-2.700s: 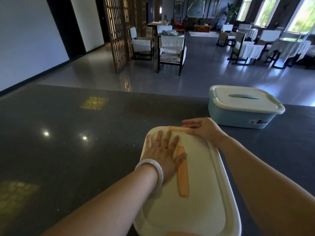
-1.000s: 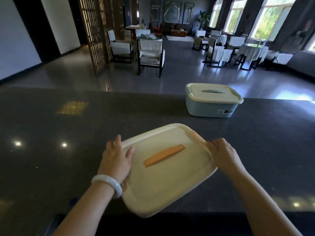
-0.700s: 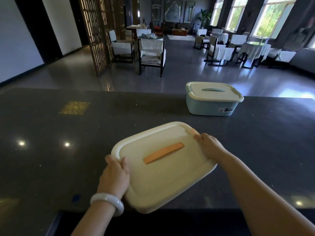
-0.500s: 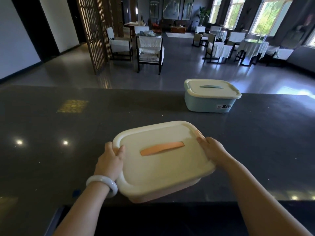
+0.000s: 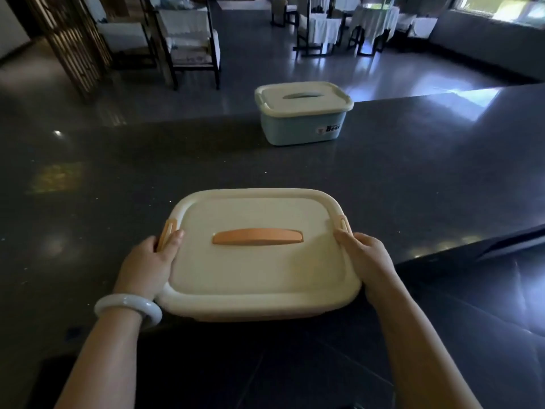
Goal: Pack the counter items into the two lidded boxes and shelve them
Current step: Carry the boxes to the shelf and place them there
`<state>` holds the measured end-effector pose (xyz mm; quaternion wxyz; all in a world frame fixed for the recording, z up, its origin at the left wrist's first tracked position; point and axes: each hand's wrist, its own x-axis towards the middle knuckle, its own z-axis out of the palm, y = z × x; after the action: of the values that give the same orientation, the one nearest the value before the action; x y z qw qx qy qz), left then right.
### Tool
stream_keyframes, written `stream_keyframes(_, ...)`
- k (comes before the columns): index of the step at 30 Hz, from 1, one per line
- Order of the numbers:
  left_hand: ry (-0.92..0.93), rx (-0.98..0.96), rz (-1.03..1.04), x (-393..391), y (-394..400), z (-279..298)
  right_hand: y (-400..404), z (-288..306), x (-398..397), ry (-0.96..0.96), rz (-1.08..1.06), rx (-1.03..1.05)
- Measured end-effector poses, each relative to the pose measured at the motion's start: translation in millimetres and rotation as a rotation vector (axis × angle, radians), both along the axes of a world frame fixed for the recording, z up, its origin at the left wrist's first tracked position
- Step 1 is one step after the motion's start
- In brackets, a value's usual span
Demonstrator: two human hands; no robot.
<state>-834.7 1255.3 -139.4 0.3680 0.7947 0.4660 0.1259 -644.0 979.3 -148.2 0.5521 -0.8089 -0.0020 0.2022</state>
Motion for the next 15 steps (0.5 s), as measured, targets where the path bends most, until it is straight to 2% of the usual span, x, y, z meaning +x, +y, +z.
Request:
stream_keyframes(7,-0.157,-0.046,-0.085,65,-80,7,-98,5,33,0.020,-0.195,0.145)
stream_keyframes(15,-0.274,-0.117,-0.348,218,-243,28,-290,22,103,-0.082,-0.460,0.199)
